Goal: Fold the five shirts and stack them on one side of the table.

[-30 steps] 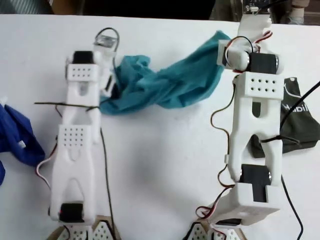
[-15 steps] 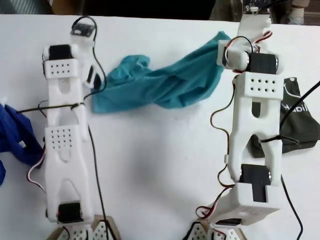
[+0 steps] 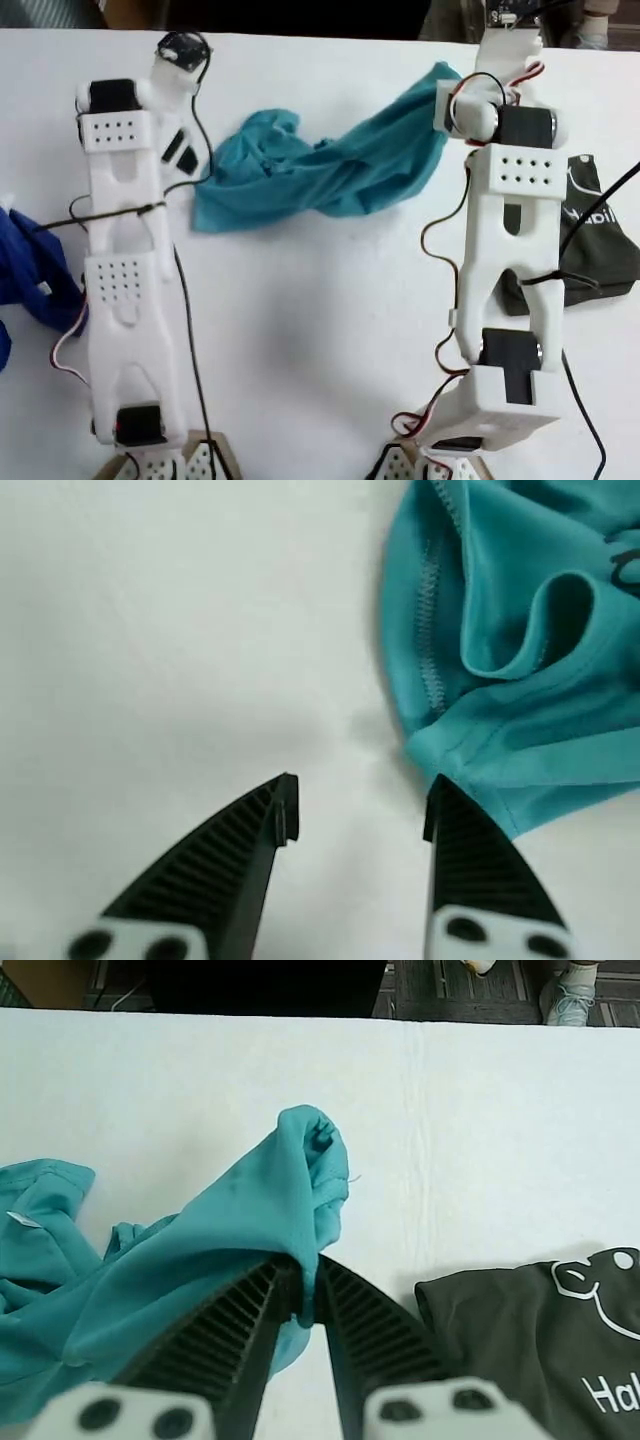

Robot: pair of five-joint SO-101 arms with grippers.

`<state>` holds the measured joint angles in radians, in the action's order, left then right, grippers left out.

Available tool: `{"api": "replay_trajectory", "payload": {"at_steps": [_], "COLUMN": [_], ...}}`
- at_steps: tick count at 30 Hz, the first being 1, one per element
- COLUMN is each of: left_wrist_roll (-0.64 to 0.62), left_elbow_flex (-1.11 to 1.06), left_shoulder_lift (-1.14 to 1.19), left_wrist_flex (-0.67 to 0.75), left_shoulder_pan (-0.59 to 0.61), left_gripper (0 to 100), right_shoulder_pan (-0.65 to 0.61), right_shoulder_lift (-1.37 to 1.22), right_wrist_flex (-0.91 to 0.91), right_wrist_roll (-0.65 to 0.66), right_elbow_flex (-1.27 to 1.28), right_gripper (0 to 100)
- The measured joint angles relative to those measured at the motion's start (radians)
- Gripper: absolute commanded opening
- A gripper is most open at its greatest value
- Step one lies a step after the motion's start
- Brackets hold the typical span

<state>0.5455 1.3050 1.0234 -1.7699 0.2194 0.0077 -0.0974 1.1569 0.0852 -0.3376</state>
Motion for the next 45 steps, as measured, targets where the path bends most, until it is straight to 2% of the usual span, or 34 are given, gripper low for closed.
{"api": "replay_trajectory", "payload": {"at_steps": [4,11,16,45], "left_wrist_roll": [-0.003,-0.178,-0.233,-0.276], "left_elbow_flex": [-0.120,-0.137,-0.137,-0.103], "left_shoulder_lift": [0.000,0.000,0.000,0.000], "left_wrist_flex": [0.000,0.000,0.000,0.005], "left_shoulder_pan": [-0.041,-0.051,-0.075,-0.130], "left_gripper": [23,23,23,23], "right_shoulder_pan": [0.000,0.000,0.000,0.000], "right_shoulder_lift": [0.000,0.000,0.000,0.000], "right_wrist_flex": [0.000,0.000,0.000,0.000], "right_wrist_roll": [0.000,0.000,0.000,0.000], "right_elbow_flex": [0.000,0.000,0.000,0.000], "right_gripper": [2.0,2.0,2.0,2.0]}}
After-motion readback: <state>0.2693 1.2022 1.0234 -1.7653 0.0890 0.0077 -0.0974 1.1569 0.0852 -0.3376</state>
